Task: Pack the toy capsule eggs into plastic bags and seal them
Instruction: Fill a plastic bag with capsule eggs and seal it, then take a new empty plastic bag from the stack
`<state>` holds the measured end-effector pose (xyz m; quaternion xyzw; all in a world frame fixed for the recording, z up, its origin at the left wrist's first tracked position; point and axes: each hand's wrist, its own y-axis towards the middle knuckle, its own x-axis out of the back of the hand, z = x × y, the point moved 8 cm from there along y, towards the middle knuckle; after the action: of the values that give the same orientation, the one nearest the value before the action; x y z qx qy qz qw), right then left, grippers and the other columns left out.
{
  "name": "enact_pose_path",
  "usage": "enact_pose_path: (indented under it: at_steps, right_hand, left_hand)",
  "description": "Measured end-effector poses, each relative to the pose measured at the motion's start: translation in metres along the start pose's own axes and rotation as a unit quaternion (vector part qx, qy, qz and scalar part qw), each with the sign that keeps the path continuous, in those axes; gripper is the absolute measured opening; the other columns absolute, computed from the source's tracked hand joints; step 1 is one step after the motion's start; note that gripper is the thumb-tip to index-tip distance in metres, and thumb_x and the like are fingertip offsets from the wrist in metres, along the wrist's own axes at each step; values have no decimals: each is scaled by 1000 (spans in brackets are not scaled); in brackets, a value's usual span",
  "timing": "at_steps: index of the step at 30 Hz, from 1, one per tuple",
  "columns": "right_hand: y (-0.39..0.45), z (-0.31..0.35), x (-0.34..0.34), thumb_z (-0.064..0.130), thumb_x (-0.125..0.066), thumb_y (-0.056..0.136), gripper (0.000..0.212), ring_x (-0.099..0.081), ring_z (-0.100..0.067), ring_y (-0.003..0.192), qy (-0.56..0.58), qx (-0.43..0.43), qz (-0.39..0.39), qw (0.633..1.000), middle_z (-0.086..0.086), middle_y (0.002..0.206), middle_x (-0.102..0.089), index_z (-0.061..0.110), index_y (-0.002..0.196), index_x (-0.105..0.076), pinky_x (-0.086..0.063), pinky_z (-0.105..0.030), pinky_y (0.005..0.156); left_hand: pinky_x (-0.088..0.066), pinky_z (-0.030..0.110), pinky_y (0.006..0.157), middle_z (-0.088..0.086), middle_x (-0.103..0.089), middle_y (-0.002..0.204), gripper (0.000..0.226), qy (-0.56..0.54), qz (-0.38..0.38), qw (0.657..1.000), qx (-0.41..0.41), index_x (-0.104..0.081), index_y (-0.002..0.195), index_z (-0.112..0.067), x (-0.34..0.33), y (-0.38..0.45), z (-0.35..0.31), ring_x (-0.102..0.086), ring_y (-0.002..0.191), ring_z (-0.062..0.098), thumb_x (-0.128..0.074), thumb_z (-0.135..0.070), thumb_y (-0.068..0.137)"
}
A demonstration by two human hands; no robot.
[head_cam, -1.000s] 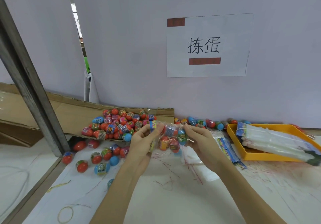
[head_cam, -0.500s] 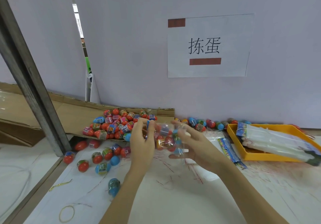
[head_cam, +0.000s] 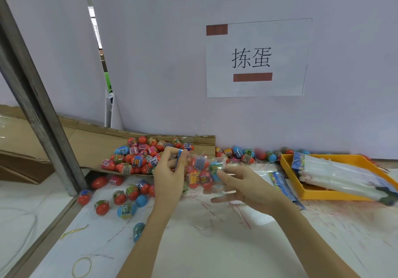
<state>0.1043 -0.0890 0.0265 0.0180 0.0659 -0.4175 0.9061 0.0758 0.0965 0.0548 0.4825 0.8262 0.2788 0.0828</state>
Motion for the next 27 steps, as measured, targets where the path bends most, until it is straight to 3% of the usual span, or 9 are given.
enact_pose_path:
  at_steps: [3,7,9,13,16,20,22,25,27]
  right_hand:
    - [0,-1,7,51,-74,90,33,-75,-31,107,-37,-5,-20,999,-13,116,-77,26,111,-78,-61,-28,82]
    - [-2,2,21,56,-76,87,41,-74,-21,92,-62,5,-62,996,-8,109,-77,22,109,-79,-59,-27,75]
    - [-4,9,32,60,-76,81,45,-64,-16,77,-91,18,-110,990,-5,96,-75,22,104,-81,-55,-23,68]
    - [-14,42,67,58,-77,84,60,-68,-17,112,227,174,-131,949,-6,125,-71,23,131,-71,-58,-28,88]
    - [-25,52,85,64,-66,88,70,-61,-20,132,388,228,-107,887,-5,144,-64,35,150,-51,-47,-35,109]
    - [-17,24,88,49,-69,87,51,-72,-15,108,220,125,-197,947,-5,124,-73,21,129,-71,-57,-32,92]
    - [-17,22,92,40,-75,89,30,-73,-16,89,-19,119,-270,955,-3,102,-76,20,112,-77,-60,-24,75]
    - [-3,9,82,43,-81,86,28,-66,-11,93,-469,61,-238,848,13,102,-70,32,110,-72,-54,-19,75]
    - [7,-14,78,59,-81,78,53,-52,-6,104,-579,-22,-180,795,16,115,-56,36,123,-67,-44,-21,82]
  left_hand:
    - [-38,43,45,11,-53,58,19,-10,11,1000,8,-60,93,-26,-1,-1,0,-43,49,23,-60,-42,102]
    - [-42,25,47,2,-58,63,31,0,-26,999,35,-61,99,-26,3,0,6,-47,49,9,-48,-54,101]
    - [-49,37,51,6,-64,71,35,-3,-38,998,49,-60,104,-24,5,0,9,-55,54,20,-41,-53,103]
    - [-49,50,54,12,-60,70,41,24,-38,998,43,-61,101,-22,3,-3,4,-57,61,39,-37,-54,102]
    - [-46,31,49,0,-57,64,33,45,-6,998,38,-62,91,-26,-5,-3,5,-52,51,16,-42,-50,104]
    - [-51,18,65,-13,-65,85,11,147,114,981,-53,-68,97,-23,-30,-12,-2,-62,74,6,-63,-30,103]
    - [-51,18,71,-13,-60,97,6,206,164,958,-110,-70,101,-21,-44,-20,-7,-59,85,7,-67,-27,101]
    - [-51,20,75,-13,-55,101,7,244,195,939,-145,-69,103,-21,-53,-28,-9,-55,93,7,-66,-28,102]
    - [-52,23,75,-12,-55,101,9,249,197,936,-150,-70,102,-19,-54,-29,-8,-54,94,8,-66,-27,102]
